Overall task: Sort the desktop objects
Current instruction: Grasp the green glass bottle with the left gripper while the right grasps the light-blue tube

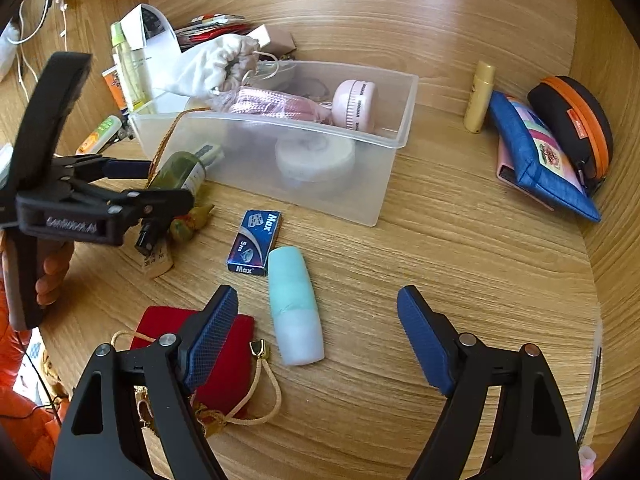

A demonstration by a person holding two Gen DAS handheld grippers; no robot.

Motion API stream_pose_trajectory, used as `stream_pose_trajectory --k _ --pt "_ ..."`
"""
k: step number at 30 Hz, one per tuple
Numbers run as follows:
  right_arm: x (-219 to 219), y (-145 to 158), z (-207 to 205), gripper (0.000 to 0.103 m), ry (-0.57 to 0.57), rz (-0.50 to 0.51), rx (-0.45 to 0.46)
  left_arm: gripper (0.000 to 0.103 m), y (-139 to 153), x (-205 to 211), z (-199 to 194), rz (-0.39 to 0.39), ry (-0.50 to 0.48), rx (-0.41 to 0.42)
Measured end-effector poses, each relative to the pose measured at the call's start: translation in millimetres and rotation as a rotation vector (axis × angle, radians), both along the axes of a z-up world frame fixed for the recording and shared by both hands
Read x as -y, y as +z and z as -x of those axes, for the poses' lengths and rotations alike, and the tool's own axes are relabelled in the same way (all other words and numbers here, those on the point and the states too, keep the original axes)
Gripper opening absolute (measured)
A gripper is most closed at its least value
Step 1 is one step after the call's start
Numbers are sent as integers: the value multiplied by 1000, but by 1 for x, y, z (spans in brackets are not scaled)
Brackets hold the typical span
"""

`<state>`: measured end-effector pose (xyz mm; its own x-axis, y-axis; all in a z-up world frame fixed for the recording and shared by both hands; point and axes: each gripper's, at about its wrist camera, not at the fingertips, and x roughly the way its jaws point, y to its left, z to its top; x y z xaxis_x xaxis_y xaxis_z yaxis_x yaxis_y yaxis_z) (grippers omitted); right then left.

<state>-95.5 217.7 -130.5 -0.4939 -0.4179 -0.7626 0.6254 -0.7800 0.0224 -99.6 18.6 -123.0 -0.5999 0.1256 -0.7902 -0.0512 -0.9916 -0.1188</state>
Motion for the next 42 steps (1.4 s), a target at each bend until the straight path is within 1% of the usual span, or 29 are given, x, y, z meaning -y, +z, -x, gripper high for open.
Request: stream_pose_trajectory --k 1,2,3,4,6,7,9,10,16,20,22,23,24,27,30,33,36,40,42 --pt "2 -1 -1 67 11 -5 3 96 -1 1 0 -6 1 2" --pt "4 -3 -1 60 21 -8 7 94 -1 0 0 -6 0 0" --pt "5 -3 -1 55 26 -10 10 88 -2 0 0 -3 -1 -1" --pt "6 -5 -1 52 32 -12 17 84 -3 -2 0 6 -8 4" --pt "10 -9 2 38 43 -15 41 77 -3 -5 1 -8 -21 0" --pt "10 -10 3 35 44 -15 47 74 -2 -6 1 -13 -23 -2" --pt "12 -10 2 26 46 -16 42 63 -2 -4 1 -33 -28 -2" --pt "12 -10 2 24 52 -11 46 63 -2 -3 1 -49 -34 0" --pt "12 -9 1 23 47 -1 50 62 0 -8 -10 -57 -39 -16" --pt "8 -2 2 23 31 22 41 62 10 -17 -22 -90 -69 -50" --pt "7 3 3 23 25 33 35 62 14 -18 -21 -99 -83 -66" --pt "6 5 3 23 22 39 30 54 16 -19 -20 -107 -94 -74" --pt "5 8 3 23 20 45 25 51 17 -21 -18 -113 -102 -75" --pt "3 17 3 23 12 65 4 46 21 -22 -10 -137 -125 -86" --pt "0 21 2 23 6 79 -8 46 19 -23 2 -126 -130 -93" --pt "-1 23 2 23 1 87 -13 45 18 -27 7 -141 -135 -83" --pt "-6 27 2 23 -5 106 -19 45 23 -29 5 -154 -136 -95" --pt "-7 31 5 23 -14 139 -31 44 39 -26 4 -186 -127 -131" --pt "-6 35 6 23 -14 158 -36 44 44 -23 7 -235 -147 -123"
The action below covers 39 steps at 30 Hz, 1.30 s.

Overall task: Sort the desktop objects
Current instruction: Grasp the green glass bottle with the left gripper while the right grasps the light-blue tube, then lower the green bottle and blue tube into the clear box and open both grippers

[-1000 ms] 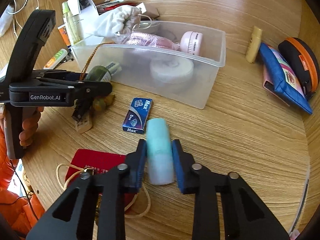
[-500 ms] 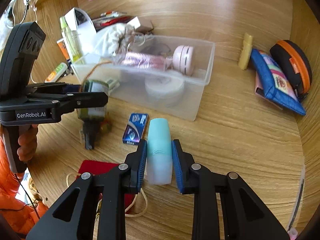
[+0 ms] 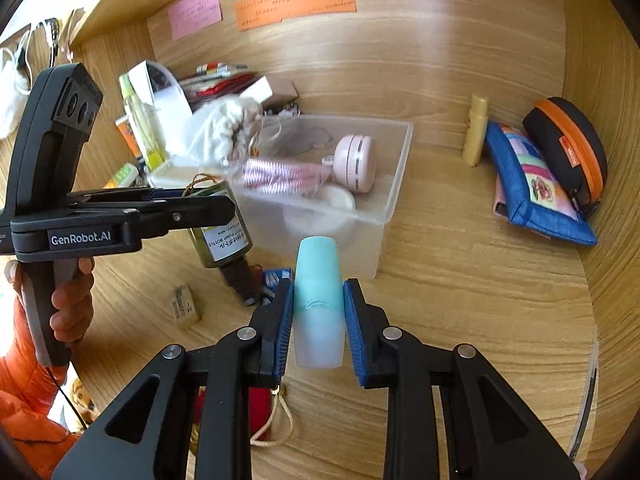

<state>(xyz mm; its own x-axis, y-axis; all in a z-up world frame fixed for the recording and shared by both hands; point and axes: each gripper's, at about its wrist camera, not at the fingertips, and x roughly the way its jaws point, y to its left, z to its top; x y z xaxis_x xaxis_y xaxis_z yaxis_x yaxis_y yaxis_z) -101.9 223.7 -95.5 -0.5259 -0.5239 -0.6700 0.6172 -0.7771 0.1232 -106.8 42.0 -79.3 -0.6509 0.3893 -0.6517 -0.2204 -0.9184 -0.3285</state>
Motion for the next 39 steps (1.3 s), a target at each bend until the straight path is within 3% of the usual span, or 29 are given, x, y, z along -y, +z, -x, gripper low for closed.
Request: stream_pose_trajectory --k 11,22,32,39 --pt "10 25 11 23 -14 53 -65 43 29 13 9 -19 51 -67" --pt "26 23 52 23 -32 51 -32 42 31 31 36 -47 119 -51" --pt "48 8 76 23 -21 23 21 42 26 26 64 70 159 -54" --pt "55 0 82 23 -18 1 38 42 15 25 76 103 167 -48"
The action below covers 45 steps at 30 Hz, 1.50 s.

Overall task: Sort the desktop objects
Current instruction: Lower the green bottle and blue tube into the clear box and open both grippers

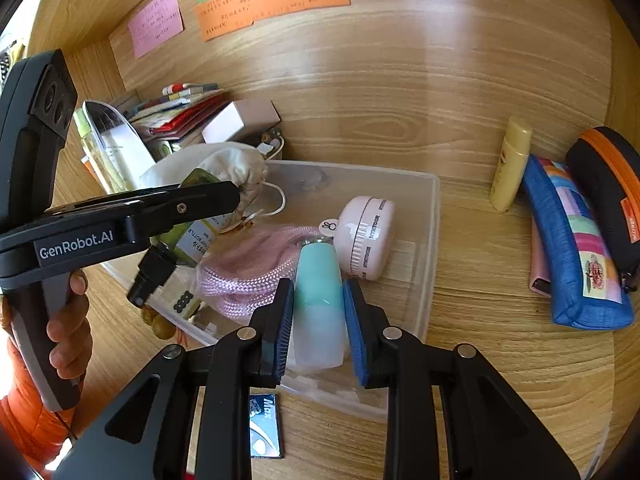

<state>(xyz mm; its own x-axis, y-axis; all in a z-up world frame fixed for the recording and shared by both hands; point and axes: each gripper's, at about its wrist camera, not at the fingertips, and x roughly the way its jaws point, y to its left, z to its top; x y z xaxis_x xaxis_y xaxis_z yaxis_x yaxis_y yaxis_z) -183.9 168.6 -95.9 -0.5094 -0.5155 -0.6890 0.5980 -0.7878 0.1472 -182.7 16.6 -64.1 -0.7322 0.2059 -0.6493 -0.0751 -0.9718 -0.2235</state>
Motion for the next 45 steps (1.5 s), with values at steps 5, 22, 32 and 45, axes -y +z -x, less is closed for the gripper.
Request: stream_pose_trajectory --k 5,22,32,45 --pt "0 -3 0 23 2 -5 5 44 -4 -5 1 53 6 -16" --pt "-1 7 -18 38 -2 -36 -51 60 -6 -21 -24 147 -44 -6" --pt "-14 14 -37 53 -26 -36 -77 77 -8 -14 -51 140 -66 11" --pt "-13 13 -69 70 -8 -98 -126 81 -10 13 -79 137 3 16"
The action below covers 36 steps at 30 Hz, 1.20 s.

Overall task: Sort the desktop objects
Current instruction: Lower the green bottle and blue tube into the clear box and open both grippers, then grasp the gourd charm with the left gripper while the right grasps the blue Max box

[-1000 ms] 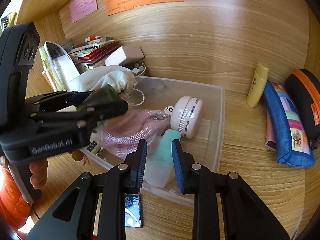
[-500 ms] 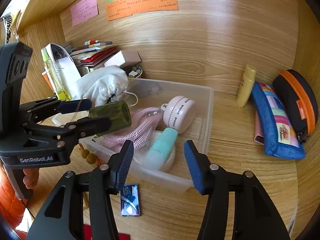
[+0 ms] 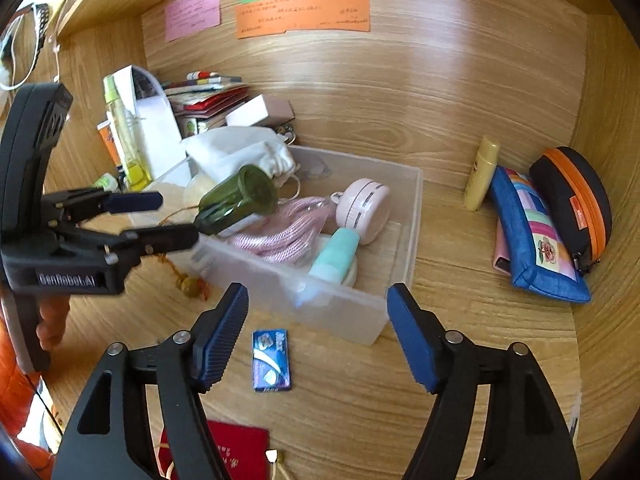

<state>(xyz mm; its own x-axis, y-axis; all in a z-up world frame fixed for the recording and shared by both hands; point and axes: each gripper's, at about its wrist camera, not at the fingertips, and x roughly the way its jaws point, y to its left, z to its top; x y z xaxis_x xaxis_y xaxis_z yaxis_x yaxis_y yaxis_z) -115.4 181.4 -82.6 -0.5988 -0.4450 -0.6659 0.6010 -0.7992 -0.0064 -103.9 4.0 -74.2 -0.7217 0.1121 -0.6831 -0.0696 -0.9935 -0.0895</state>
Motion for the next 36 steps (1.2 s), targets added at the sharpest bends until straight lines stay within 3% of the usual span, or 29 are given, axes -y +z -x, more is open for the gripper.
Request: stream_pose_trajectory --k 2,13,23,33,36 --pt "0 -2 -2 72 -2 -9 3 86 2 6 -6 -2 15 -9" --pt "2 -14 -9 72 10 -20 44 89 -3 4 -28 29 16 -9" --pt "6 -38 -9 72 24 -46 110 89 -33 10 -22 -8 46 101" --pt "8 -51 -11 72 34 -58 120 89 -54 5 -6 -55 60 173" --pt "11 -54 -11 63 57 -69 132 88 -57 2 -1 -78 53 188"
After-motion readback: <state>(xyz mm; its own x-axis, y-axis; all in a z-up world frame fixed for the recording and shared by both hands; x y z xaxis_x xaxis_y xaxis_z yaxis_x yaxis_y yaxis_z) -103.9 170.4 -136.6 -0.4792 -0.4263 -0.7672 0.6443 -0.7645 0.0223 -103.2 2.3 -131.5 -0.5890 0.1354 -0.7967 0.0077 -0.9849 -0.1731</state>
